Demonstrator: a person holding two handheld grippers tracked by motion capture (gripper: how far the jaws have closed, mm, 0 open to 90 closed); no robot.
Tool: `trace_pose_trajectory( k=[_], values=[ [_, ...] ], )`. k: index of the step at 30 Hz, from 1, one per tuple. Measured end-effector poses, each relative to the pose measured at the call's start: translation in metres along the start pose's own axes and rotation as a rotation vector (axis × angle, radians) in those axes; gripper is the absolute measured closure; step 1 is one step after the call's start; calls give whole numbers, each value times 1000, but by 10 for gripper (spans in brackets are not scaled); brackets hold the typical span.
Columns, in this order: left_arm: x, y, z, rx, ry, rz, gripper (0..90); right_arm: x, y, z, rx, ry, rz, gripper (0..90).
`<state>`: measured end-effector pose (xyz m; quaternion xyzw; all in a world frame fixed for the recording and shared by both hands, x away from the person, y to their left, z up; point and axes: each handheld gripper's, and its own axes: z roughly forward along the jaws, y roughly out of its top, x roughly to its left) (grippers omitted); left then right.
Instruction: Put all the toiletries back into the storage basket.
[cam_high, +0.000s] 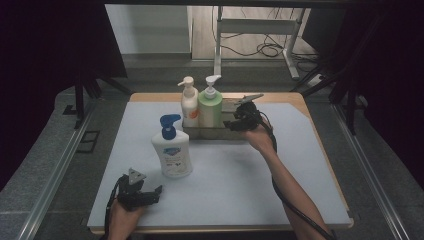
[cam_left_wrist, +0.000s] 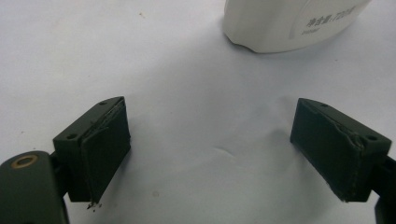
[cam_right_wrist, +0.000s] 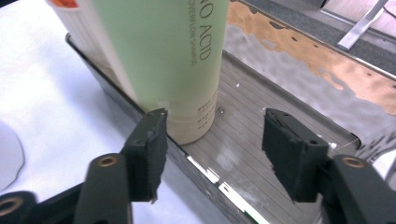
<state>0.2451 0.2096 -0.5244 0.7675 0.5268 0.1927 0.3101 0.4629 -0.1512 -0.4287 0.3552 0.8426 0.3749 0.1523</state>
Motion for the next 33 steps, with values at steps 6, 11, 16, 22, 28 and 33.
trace_pose_trajectory(
  k=[6,11,16,22,28,33],
  values=[
    [0,0,0,-2,1,-7,118,4,-6,-13,4,5,-18,290],
    [0,0,0,-1,4,-7,125,9,-12,-24,-5,12,-30,238],
    [-1,0,0,-2,7,-9,133,13,-17,-36,-19,11,-39,214],
    [-1,0,0,-6,8,-13,134,20,-23,-49,-37,18,-58,194],
    [-1,0,0,-3,8,-12,129,24,-32,-62,-48,21,-69,171],
    [-1,0,0,-3,9,-12,126,26,-41,-72,-56,15,-71,147]
  ],
)
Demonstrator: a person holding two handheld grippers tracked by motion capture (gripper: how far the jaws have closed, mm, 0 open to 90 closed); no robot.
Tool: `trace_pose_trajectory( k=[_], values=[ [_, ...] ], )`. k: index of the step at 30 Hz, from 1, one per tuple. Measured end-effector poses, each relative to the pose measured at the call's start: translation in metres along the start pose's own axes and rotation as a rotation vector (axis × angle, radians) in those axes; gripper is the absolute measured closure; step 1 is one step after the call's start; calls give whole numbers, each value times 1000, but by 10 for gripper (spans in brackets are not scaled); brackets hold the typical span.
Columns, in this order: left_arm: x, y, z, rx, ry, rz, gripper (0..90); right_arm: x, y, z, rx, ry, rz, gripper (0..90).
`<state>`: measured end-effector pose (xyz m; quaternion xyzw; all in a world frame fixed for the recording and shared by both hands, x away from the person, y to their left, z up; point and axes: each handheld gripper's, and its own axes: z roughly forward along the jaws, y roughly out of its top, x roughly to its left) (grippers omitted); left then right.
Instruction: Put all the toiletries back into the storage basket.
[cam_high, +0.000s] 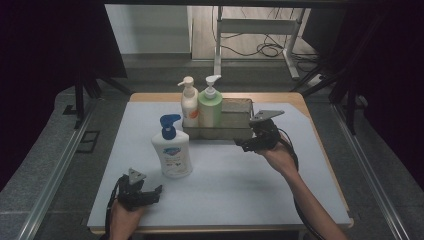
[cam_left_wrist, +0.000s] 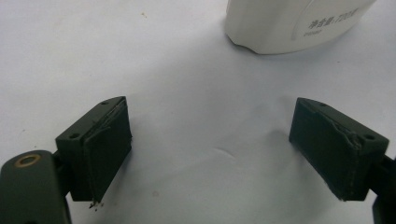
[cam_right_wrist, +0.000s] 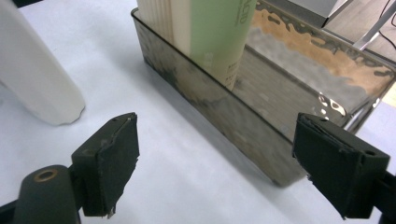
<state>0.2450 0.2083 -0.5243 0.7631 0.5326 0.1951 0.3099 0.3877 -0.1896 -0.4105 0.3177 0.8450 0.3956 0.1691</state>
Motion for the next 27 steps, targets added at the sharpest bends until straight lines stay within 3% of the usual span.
trace_pose_trajectory(
  k=[8,11,27],
  values=[
    [0,0,0,1,2,2,127,1,-18,-14,-1,-9,6,121],
    [0,0,0,-1,3,3,128,0,-26,-18,1,-39,26,2],
    [0,-1,0,-5,3,3,127,7,-67,-41,14,-58,44,0]
  ],
)
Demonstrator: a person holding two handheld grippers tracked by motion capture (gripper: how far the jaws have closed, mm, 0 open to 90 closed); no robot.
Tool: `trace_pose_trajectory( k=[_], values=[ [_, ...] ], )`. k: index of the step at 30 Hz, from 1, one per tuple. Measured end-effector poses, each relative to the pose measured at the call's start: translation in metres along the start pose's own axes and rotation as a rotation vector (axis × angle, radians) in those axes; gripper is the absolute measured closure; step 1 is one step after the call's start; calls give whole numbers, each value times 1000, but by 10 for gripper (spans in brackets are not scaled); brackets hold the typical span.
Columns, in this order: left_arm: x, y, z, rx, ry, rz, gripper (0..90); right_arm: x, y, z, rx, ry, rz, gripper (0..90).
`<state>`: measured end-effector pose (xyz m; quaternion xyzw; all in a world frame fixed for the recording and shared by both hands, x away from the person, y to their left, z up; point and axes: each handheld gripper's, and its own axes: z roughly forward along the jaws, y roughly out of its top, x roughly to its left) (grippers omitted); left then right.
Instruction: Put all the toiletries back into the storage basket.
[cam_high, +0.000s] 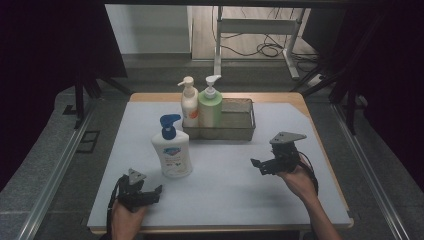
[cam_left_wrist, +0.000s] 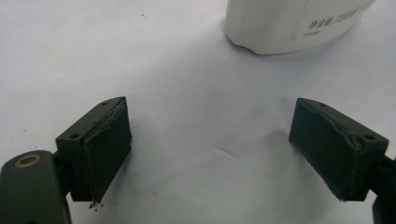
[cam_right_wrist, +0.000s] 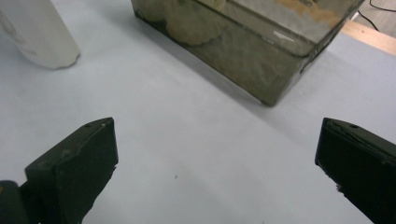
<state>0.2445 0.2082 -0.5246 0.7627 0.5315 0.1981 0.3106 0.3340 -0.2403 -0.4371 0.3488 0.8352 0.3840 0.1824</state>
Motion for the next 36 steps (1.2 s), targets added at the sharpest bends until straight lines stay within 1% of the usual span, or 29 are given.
trace_pose_trajectory(
  k=[6,10,12,15,20,22,28,30,33,36],
  values=[
    [0,0,0,-1,-1,-2,126,2,-21,-4,8,-12,13,0],
    [0,0,0,-1,-1,-2,127,1,-34,-3,18,-14,41,0],
    [0,0,0,-1,-1,-2,127,1,-40,-2,28,-16,43,0],
    [0,0,0,0,-2,-3,127,3,-48,0,23,-13,58,0],
    [0,1,0,2,-2,-2,126,7,-64,7,52,-15,62,0],
    [0,1,0,5,-3,-1,126,9,-69,9,61,-10,72,0],
    [0,2,-1,11,-4,6,136,10,-79,13,73,-9,79,0],
    [0,3,-2,11,-5,14,156,10,-82,15,82,-12,78,2],
    [-1,4,-4,7,26,23,224,10,-86,17,98,-12,77,5],
    [1,5,-5,3,31,23,277,10,-88,20,109,-4,74,9]
  ],
)
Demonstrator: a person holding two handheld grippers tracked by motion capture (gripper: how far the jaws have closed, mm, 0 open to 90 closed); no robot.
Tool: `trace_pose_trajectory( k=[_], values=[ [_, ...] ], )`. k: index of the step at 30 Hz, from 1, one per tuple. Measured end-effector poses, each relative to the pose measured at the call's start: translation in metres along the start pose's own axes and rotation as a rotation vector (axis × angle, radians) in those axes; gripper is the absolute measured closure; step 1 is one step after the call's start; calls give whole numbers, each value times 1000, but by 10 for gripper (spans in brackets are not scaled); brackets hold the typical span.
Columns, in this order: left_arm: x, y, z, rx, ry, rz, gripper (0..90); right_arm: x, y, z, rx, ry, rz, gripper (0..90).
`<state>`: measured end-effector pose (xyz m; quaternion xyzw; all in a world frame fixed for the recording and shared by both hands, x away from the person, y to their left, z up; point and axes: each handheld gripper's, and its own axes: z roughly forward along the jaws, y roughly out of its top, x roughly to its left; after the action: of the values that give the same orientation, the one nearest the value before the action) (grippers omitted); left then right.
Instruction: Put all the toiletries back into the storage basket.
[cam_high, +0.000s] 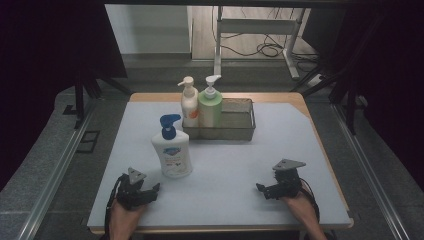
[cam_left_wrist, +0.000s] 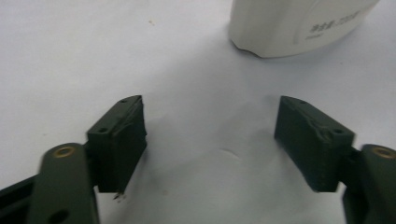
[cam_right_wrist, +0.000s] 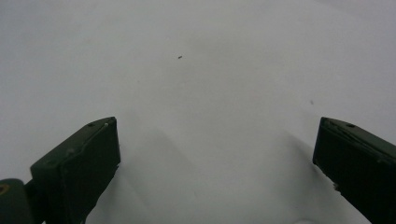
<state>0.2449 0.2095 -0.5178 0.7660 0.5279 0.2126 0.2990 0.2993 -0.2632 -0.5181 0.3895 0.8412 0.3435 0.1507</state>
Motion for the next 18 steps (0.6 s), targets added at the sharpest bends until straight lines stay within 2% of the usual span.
trace_pose_trajectory(
  k=[6,12,18],
  values=[
    [7,3,-3,-32,-46,-12,404,2,-3,3,6,-3,-10,0],
    [9,9,-1,-42,-61,-13,494,3,-3,3,2,-6,-12,0],
    [16,17,3,-57,-81,-20,659,2,-3,4,2,-5,-12,0]
  ],
)
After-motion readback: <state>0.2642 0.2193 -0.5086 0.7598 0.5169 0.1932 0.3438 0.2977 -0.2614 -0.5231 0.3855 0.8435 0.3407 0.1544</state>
